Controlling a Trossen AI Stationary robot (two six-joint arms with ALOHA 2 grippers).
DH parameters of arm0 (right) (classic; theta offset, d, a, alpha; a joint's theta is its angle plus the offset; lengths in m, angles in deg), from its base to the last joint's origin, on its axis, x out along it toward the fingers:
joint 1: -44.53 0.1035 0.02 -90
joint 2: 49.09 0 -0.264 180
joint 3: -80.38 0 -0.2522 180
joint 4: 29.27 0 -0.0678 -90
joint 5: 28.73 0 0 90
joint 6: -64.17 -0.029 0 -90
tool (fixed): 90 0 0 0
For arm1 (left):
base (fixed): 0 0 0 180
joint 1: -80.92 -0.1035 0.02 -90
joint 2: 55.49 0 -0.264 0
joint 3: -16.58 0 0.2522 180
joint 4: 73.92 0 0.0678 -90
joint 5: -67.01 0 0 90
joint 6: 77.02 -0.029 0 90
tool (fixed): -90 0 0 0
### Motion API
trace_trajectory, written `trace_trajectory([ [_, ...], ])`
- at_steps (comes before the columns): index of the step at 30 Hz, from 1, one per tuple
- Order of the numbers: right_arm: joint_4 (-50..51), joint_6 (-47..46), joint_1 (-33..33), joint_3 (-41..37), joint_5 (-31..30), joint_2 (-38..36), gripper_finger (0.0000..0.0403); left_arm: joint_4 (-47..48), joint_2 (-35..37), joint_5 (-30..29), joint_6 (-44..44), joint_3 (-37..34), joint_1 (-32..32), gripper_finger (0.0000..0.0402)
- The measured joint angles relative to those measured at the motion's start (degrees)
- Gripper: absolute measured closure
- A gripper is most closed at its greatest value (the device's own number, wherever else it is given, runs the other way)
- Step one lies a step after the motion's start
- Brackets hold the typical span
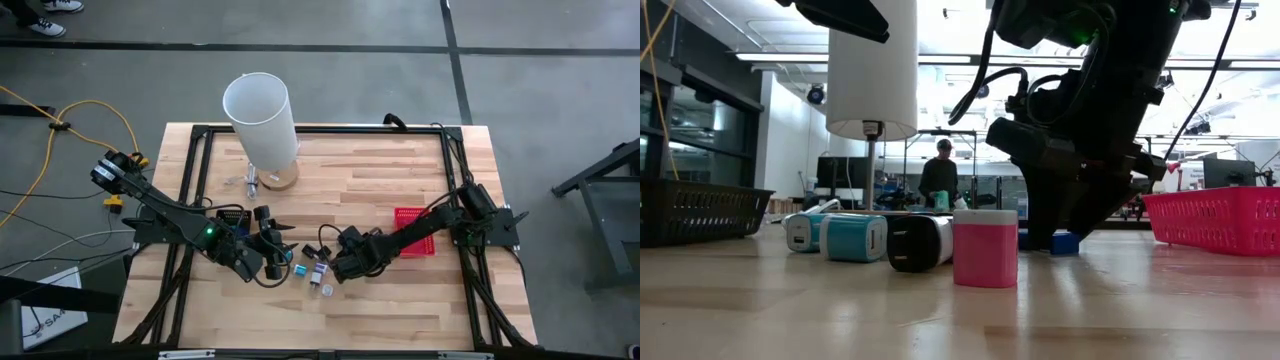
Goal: Pick & Place Office items
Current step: Put the dark blue digital timer into the black bin
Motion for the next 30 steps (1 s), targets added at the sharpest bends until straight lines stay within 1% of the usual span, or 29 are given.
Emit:
trace_trajectory([
  [5,0.00,0.02,0.02,0.00,0.00,-0.02,0.0168,0.00,0.00,0.00,-0.01,0.00,-0.02,0.0207],
  [8,0.00,0.02,0.02,0.00,0.00,-0.02,0.0177,0.00,0.00,0.00,-0.01,0.00,0.01,0.0207],
  [16,0.00,0.02,0.02,0.00,0.00,-0.04,0.0243,0.00,0.00,0.00,0.00,0.00,0.01,0.0207],
  [18,0.00,0.02,0.02,0.00,0.00,-0.04,0.0254,0.00,0.00,0.00,0.00,0.00,0.01,0.0207],
  [21,0.00,0.04,0.02,0.00,-0.04,-0.07,0.0257,0.00,0.00,0.00,-0.01,0.00,0.01,0.0207],
  [26,0.02,0.04,0.02,0.00,-0.13,-0.07,0.0241,0.00,0.00,0.00,-0.02,0.00,0.00,0.0207],
  [30,0.02,0.60,0.02,0.00,-1.97,-0.07,0.0251,0.00,0.00,0.00,-0.01,0.00,-0.01,0.0207],
])
